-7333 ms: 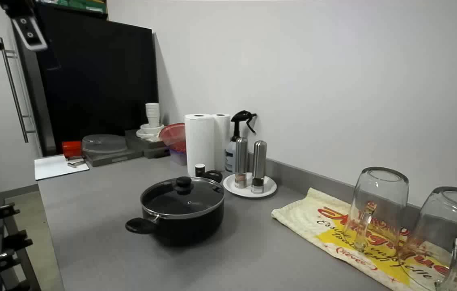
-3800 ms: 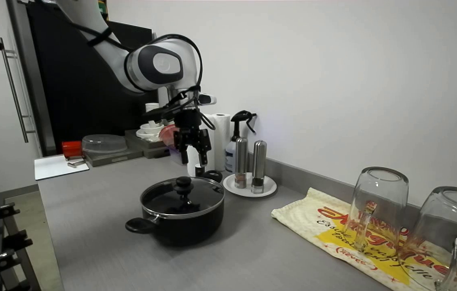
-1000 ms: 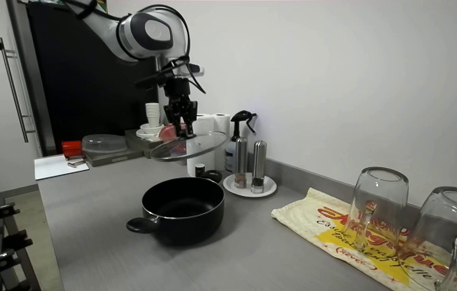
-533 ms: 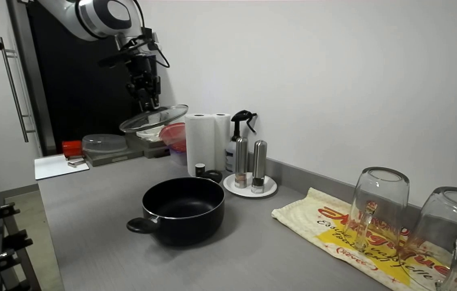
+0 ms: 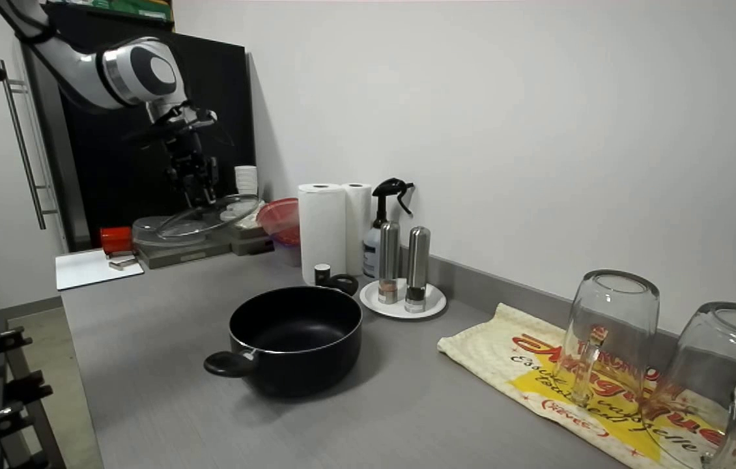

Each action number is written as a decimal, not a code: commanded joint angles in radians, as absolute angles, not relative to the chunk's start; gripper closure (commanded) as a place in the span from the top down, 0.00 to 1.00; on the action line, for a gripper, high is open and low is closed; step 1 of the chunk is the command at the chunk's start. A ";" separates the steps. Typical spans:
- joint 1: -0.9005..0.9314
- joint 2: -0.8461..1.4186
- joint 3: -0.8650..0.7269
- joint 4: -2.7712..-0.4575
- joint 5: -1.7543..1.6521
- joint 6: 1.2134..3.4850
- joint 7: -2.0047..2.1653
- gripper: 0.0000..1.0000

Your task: Pick up the glass lid from the black pot and put it on the countertop.

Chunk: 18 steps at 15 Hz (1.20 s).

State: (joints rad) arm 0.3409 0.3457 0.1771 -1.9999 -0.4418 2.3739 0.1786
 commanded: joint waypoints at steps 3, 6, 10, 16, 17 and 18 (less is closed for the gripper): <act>0.422 0.572 0.124 -1.888 -0.468 2.444 0.300 0.25; 0.451 0.663 0.122 -1.844 -0.427 2.442 0.299 0.25; 0.461 0.738 0.149 -1.793 -0.343 2.422 0.267 0.25; 0.453 0.801 0.174 -1.762 -0.232 2.406 0.219 0.25; 0.450 0.809 0.177 -1.756 -0.218 2.402 0.213 0.25; 0.447 0.816 0.182 -1.753 -0.203 2.399 0.208 0.25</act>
State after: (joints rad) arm 0.4538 0.7962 0.1655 -1.7981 -0.2584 2.4405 0.2492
